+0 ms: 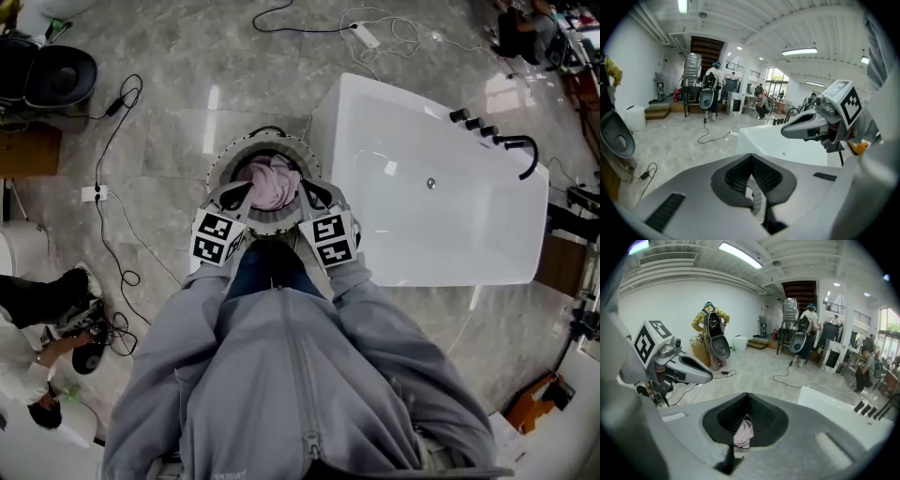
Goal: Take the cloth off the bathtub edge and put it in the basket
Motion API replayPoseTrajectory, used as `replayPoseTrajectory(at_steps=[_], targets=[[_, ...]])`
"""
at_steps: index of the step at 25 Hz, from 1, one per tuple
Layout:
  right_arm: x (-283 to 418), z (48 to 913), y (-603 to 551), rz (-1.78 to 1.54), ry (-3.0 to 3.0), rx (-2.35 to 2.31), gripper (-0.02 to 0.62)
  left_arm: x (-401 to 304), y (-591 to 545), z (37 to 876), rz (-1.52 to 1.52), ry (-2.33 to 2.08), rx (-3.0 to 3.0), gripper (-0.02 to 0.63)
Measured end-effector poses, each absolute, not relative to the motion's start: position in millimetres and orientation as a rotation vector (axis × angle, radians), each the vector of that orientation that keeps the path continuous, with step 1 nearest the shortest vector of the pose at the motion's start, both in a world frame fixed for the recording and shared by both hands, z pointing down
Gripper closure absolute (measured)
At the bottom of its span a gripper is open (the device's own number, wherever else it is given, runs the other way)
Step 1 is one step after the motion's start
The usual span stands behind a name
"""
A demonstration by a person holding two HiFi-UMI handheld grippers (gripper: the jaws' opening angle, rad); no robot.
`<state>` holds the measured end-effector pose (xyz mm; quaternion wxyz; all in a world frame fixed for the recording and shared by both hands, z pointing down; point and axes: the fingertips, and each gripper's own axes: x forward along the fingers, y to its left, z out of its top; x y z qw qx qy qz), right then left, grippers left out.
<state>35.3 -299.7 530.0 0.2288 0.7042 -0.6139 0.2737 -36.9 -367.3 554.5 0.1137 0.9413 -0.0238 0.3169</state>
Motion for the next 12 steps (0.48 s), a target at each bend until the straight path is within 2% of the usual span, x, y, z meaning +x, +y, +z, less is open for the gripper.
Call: replayPoseTrajectory(at_steps=[12], targets=[[36, 391, -293, 0.399, -1.702, 2.208, 0.591, -38, -373, 424, 0.529, -0.202, 2.912, 0.601]])
